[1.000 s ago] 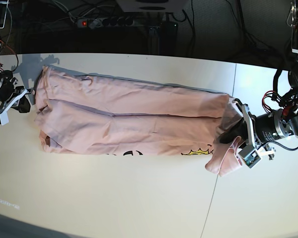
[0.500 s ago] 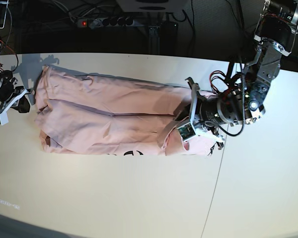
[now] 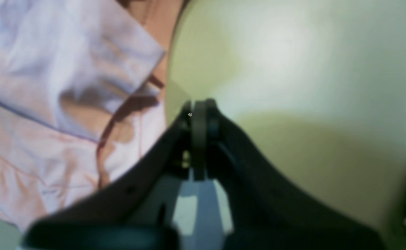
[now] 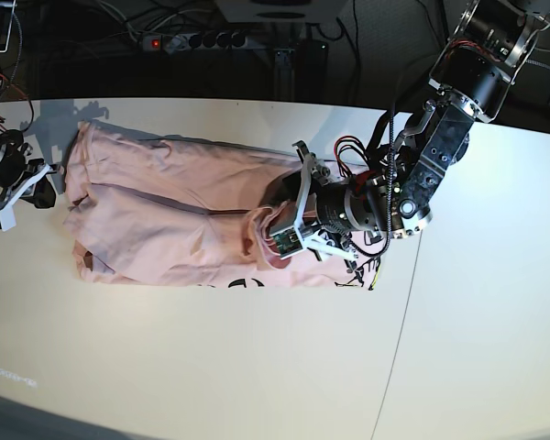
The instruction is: Fold the T-shirt properly
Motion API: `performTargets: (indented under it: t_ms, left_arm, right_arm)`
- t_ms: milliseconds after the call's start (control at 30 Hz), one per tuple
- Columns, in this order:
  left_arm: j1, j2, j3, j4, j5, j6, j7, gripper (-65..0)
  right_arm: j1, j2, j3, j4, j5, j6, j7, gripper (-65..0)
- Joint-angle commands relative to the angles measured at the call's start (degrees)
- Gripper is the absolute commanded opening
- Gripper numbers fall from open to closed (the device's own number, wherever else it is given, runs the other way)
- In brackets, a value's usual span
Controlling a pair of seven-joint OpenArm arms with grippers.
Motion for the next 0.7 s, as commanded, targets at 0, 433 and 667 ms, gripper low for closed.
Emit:
performTargets:
  t_ms: [0, 433, 667]
  left_arm:
    - [-1.2, 0.15, -0.28, 0.61, -1.16, 1.14, -0.72, -28.0]
    - [-0.92, 5.9, -0.28, 0.7, -18.27, 1.16, 2.49, -28.1]
    - [-2.34, 7.76, -2.86, 0.72, -16.83, 1.03, 1.73, -28.4]
  right_arm:
    - [0.61, 1.62, 0.7, 0.85, 0.68, 2.4, 1.07, -65.0]
    - [0.61, 1.6, 0.68, 0.85, 0.07, 2.4, 1.11, -65.0]
    - [0.61, 1.6, 0.68, 0.85, -0.15, 2.38, 1.09, -65.0]
